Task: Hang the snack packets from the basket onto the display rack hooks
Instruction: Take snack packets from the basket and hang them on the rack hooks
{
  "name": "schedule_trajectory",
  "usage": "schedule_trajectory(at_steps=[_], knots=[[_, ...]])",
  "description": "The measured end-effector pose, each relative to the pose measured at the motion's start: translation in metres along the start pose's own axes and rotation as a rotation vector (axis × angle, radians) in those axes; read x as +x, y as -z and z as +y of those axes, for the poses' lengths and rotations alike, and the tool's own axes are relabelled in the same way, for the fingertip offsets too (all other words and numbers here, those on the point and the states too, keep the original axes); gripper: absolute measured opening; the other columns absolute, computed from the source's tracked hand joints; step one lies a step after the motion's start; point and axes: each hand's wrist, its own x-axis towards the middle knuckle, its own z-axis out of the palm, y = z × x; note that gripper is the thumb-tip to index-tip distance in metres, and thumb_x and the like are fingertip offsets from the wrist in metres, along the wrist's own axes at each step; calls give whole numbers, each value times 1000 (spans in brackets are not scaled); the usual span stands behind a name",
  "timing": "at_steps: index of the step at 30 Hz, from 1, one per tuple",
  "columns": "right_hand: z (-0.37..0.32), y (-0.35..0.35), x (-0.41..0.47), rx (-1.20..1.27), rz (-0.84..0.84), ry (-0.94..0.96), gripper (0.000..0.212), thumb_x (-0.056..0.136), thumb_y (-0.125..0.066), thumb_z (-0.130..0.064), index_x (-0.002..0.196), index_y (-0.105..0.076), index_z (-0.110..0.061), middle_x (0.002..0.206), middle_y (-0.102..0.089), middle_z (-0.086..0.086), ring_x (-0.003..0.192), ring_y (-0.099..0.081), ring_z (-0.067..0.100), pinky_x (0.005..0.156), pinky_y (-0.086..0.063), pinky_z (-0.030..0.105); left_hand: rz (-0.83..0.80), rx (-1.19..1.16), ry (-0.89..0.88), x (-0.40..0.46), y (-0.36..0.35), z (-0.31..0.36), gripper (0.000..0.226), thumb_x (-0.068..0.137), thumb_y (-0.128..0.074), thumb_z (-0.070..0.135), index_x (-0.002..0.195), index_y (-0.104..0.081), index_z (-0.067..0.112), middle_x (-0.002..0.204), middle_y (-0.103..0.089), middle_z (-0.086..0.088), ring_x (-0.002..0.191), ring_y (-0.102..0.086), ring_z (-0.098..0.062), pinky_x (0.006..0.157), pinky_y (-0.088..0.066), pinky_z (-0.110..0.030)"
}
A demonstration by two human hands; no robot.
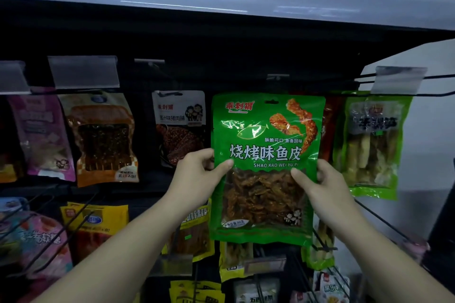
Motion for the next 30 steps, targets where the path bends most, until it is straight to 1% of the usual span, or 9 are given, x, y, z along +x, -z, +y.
schedule_trajectory(at_steps=[4, 6, 8, 10, 13, 16, 22, 26, 30], knots=[[0, -2, 4, 22, 8, -6, 14, 93, -59, -30, 83, -49, -29, 84, -55, -13, 77, -52, 0, 75, -41, 24, 16, 17, 12, 5, -2, -1, 50, 80, -64, 56, 91, -70, 7, 78, -64, -19, 67, -57, -31, 66, -52, -39], [2, -2, 3, 16, 32, 44, 10, 92, -60, -30, 88, -52, -25, 88, -59, -9, 78, -53, -5, 74, -41, 19, 50, 2, -19, 2, 0, -2, 60, 76, -59, 64, 91, -69, 7, 85, -67, -18, 78, -63, -35, 75, -56, -48], [4, -2, 2, 21, 49, 94, 13, 90, -61, -32, 94, -57, -21, 91, -64, -6, 82, -57, -4, 79, -46, 24, 65, 11, -39, -4, 3, -1, 49, 82, -61, 57, 88, -70, 10, 85, -69, -14, 82, -64, -34, 76, -55, -48], [5, -2, 1, 27, 41, 90, 13, 89, -62, -33, 93, -58, -21, 90, -66, -3, 85, -61, 6, 83, -50, 35, 71, 5, -32, -7, 5, -1, 29, 85, -65, 43, 79, -70, 15, 71, -64, -5, 65, -58, -25, 64, -50, -39], [3, -3, 3, 31, 41, 61, 16, 91, -61, -31, 88, -52, -17, 83, -60, -4, 80, -57, 4, 77, -44, 23, 87, 19, -25, -5, 4, -1, 27, 86, -67, 38, 71, -66, 16, 60, -49, 1, 56, -43, -9, 58, -36, -27], [4, -5, 7, 27, 47, 58, 10, 91, -61, -32, 88, -55, -26, 89, -62, -10, 78, -55, -3, 70, -41, 15, 70, 3, -34, -1, 2, -3, 35, 85, -65, 43, 81, -69, 9, 73, -60, -18, 62, -50, -17, 61, -40, -30], [6, -2, 8, 51, 57, 57, 13, 89, -63, -33, 94, -59, -23, 95, -67, -2, 92, -62, 14, 88, -51, 45, 66, -4, -67, -3, 0, -8, 48, 78, -60, 59, 88, -72, 13, 85, -69, -16, 83, -64, -36, 77, -53, -52], [4, -1, 7, 61, 70, 58, 11, 91, -62, -27, 85, -53, -26, 84, -59, -15, 78, -56, -5, 73, -45, 15, 72, -6, -51, -2, -1, -6, 36, 81, -64, 51, 89, -73, 17, 85, -71, -12, 84, -66, -35, 78, -55, -55], [0, 1, 5, 54, 89, 58, 16, 93, -60, -23, 98, -46, -18, 75, -40, -20, 68, -43, -7, 74, -33, 19, 72, 3, -58, 2, -1, -4, 47, 79, -63, 55, 89, -72, 10, 83, -70, -14, 82, -65, -35, 74, -56, -53]])
